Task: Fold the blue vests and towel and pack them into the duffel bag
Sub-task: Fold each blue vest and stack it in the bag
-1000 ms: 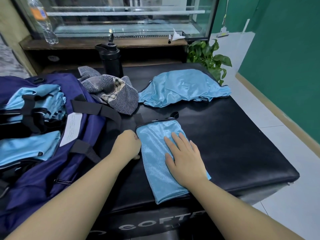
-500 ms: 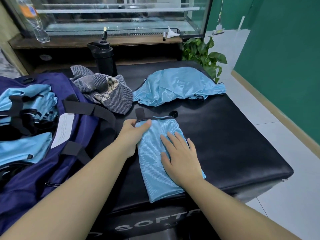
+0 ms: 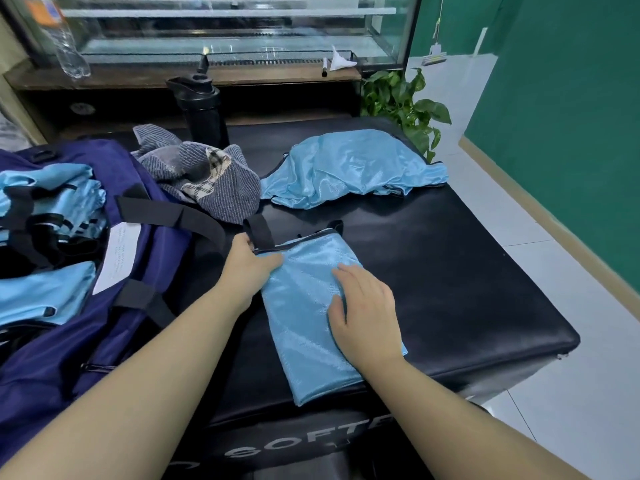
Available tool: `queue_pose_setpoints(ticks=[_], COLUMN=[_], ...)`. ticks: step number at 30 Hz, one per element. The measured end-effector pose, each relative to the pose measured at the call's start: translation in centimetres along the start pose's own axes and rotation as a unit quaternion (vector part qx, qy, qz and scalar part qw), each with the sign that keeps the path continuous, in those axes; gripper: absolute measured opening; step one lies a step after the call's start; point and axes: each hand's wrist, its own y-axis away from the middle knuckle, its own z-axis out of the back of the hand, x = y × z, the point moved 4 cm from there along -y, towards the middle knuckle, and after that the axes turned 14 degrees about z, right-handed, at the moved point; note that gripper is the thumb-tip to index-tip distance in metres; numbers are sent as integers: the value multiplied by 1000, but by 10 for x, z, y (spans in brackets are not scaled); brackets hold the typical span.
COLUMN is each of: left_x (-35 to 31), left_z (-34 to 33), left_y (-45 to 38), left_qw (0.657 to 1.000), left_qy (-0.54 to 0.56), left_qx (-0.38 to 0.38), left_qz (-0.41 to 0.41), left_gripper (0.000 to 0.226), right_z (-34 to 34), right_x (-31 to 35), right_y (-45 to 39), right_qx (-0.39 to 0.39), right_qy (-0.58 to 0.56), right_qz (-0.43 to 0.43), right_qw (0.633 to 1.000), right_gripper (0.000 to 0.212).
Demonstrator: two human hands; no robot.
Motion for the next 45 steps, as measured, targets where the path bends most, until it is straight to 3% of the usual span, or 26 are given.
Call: queue_pose_setpoints(ticks=[3, 5, 7, 9, 11, 15, 20, 22, 25, 27, 31, 33, 34, 37, 40, 42, 45], left_x=[4, 6, 11, 31, 48, 51, 53, 56, 59, 57, 52, 56, 59, 64, 64, 62, 58], left_z=[13, 21, 21, 18, 17, 10, 10, 8, 8, 8, 14, 21, 26, 37, 41, 45, 49], left_y=[7, 31, 61, 79, 89, 118, 122, 124, 121, 122, 126, 122, 120, 123, 132, 133, 129], left_qw=[990, 966, 907, 827, 775, 722, 704, 718, 788, 836, 928, 955, 967, 988, 992, 996, 998], left_qy=[-121, -199, -277, -370, -434, -465, -516, -522, -487, -427, -294, -243, -210, -97, -26, -18, -57], left_qx=[-54, -91, -49, 48, 115, 188, 149, 124, 143, 149, 120, 105, 100, 115, 121, 88, 23], left_qz=[-50, -140, -315, -421, -444, -476, -465, -444, -349, -310, -195, -132, -105, -27, 2, -4, -4], left_gripper=[70, 62, 45, 48, 57, 51, 44, 47, 62, 49, 18, 26, 33, 26, 31, 32, 29], right_z=[2, 4, 5, 5, 4, 6, 23, 29, 41, 49, 57, 61, 64, 69, 63, 59, 56], right_x=[-1, -1, -1, -3, -4, 1, 11, 11, 9, 3, -7, -12, -12, -8, 2, 8, 14], right_y=[0, 0, 1, 1, 0, 5, 30, 40, 51, 52, 45, 42, 41, 40, 35, 31, 25], right_qx=[-16, -24, -27, -15, 25, 129, 229, 272, 325, 328, 245, 183, 153, 97, 103, 107, 101], right_qy=[7, 4, -7, -17, -23, -36, -70, -118, -169, -145, -115, -162, -195, -291, -311, -304, -300], right_qz=[-8, -15, -27, -46, -62, -51, 8, 0, 7, 26, 57, 7, -30, -105, -119, -132, -153], right_qw=[1000, 1000, 999, 999, 998, 990, 971, 955, 931, 933, 961, 970, 968, 946, 937, 937, 936], right_gripper=[36, 33, 31, 24, 16, 20, 45, 51, 72, 73, 29, 18, 16, 17, 11, 9, 23])
